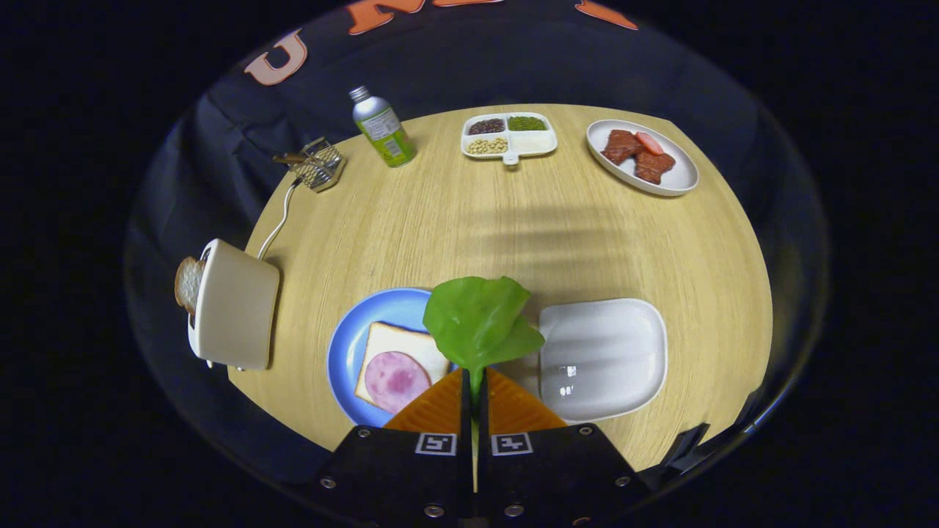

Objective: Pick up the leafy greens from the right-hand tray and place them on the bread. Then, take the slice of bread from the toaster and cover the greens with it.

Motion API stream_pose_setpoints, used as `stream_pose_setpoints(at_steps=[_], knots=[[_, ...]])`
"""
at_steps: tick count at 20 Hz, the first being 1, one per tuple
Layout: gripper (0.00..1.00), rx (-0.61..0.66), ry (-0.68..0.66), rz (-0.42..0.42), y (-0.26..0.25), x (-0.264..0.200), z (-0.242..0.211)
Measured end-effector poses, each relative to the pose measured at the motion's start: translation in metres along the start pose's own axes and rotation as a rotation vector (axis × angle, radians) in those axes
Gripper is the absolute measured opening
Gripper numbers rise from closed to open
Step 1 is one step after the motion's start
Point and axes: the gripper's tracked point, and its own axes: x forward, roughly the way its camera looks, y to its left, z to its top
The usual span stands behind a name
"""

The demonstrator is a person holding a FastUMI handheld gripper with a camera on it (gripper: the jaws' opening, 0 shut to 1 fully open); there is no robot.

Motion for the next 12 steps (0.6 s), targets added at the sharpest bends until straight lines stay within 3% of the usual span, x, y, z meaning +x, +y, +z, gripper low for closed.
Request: stream_pose_setpoints(at_steps=[12], knots=[[0.08,-0.077,0.106,0.101,0.071,0.021,-0.011]])
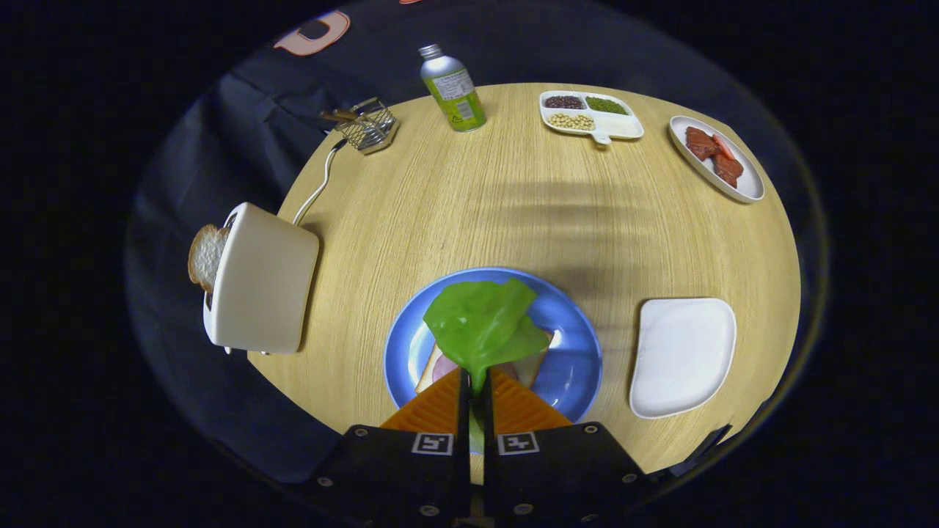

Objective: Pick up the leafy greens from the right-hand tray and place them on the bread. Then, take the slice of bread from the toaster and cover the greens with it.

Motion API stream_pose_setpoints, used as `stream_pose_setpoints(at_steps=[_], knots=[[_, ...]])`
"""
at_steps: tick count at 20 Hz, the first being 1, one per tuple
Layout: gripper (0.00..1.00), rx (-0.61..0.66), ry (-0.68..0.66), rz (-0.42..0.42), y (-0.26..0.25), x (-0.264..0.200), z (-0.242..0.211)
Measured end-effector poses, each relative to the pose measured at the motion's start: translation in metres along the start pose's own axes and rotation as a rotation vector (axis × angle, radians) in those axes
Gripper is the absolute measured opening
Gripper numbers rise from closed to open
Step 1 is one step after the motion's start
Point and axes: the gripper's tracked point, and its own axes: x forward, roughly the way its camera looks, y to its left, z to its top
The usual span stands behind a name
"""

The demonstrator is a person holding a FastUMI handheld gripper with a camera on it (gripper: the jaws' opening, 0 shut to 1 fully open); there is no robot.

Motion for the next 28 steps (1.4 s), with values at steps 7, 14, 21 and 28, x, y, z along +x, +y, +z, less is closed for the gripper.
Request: stream_pose_setpoints(at_steps=[7,14,21,28], knots=[[0.35,-0.035,0.005,-0.073,-0.010,0.005,0.002],[0.60,-0.032,-0.038,-0.066,0.011,-0.022,0.020],[0.88,-0.116,-0.124,0.008,0.101,-0.080,0.070],[0.94,-0.171,-0.111,0.032,0.197,-0.093,0.100]])
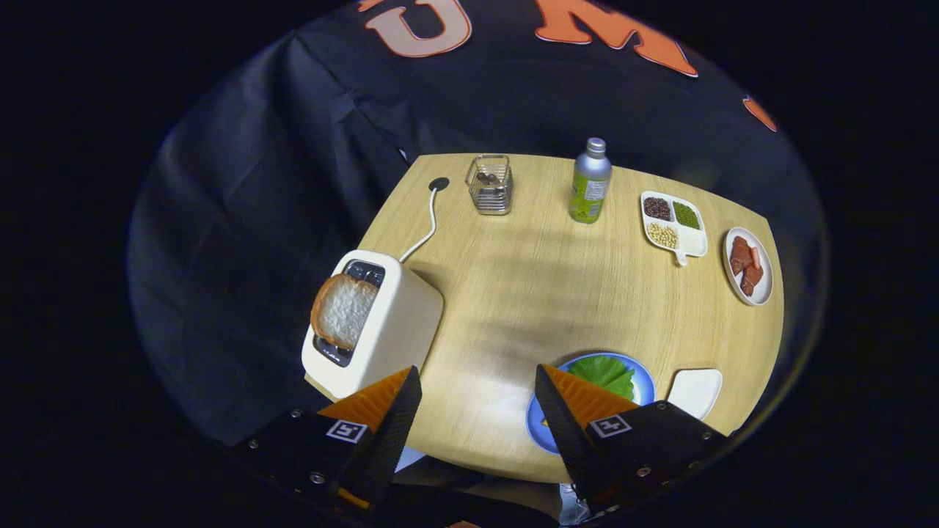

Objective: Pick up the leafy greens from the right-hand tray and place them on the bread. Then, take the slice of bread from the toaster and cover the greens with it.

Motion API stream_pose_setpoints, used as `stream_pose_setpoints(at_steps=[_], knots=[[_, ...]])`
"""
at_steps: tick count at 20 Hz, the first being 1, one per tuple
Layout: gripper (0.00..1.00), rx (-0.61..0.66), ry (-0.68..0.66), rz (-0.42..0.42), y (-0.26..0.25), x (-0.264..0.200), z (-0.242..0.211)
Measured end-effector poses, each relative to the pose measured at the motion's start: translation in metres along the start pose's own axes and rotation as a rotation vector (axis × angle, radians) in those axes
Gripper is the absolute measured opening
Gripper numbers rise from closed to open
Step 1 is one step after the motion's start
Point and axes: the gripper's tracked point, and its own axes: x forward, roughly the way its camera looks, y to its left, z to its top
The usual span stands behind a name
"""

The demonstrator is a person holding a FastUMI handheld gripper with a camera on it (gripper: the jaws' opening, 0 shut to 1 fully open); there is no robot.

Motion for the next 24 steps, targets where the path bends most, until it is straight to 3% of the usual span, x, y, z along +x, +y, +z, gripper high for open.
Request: stream_pose_setpoints(at_steps=[14,20,24], knots=[[0.92,-0.020,0.116,0.056,0.139,0.056,0.035],[0.81,-0.003,0.174,0.000,0.145,0.087,0.035],[0.66,-0.002,0.194,-0.031,0.141,0.096,0.034]])
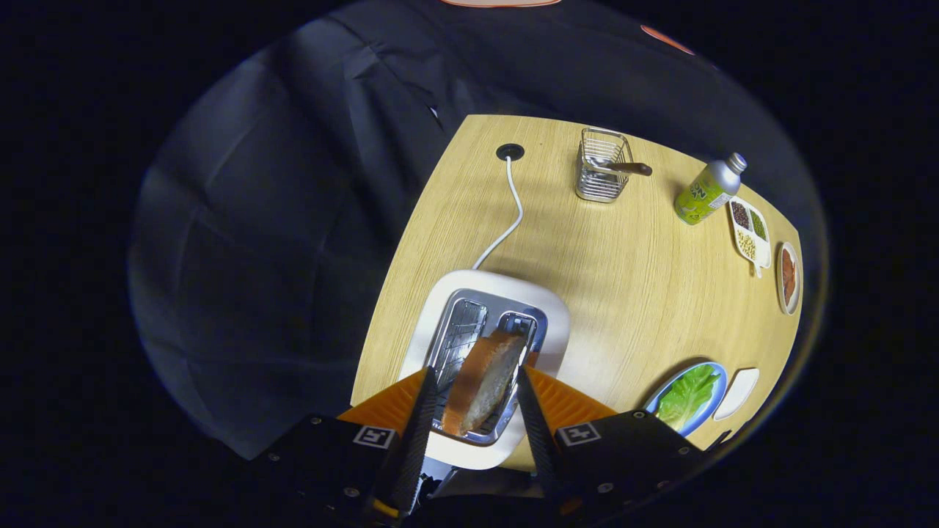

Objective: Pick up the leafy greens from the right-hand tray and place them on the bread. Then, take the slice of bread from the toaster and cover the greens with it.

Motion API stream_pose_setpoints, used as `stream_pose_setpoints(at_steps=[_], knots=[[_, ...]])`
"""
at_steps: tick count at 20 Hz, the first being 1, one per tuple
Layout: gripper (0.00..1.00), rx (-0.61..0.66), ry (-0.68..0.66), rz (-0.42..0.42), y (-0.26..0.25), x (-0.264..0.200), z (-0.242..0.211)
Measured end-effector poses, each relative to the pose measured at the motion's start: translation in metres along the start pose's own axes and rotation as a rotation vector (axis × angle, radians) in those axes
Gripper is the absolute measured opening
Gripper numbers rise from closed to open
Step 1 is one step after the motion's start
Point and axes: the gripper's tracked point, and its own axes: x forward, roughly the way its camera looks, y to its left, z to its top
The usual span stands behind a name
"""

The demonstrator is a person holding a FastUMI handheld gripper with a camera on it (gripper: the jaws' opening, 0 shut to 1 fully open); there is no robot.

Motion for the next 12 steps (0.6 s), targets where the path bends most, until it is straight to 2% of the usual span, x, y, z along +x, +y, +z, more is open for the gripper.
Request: stream_pose_setpoints(at_steps=[7,10,12], knots=[[0.28,0.025,0.013,0.030,-0.004,0.009,-0.007],[0.17,0.049,0.008,0.056,-0.009,0.006,-0.008],[0.15,0.071,-0.006,0.091,-0.012,-0.001,-0.010]])
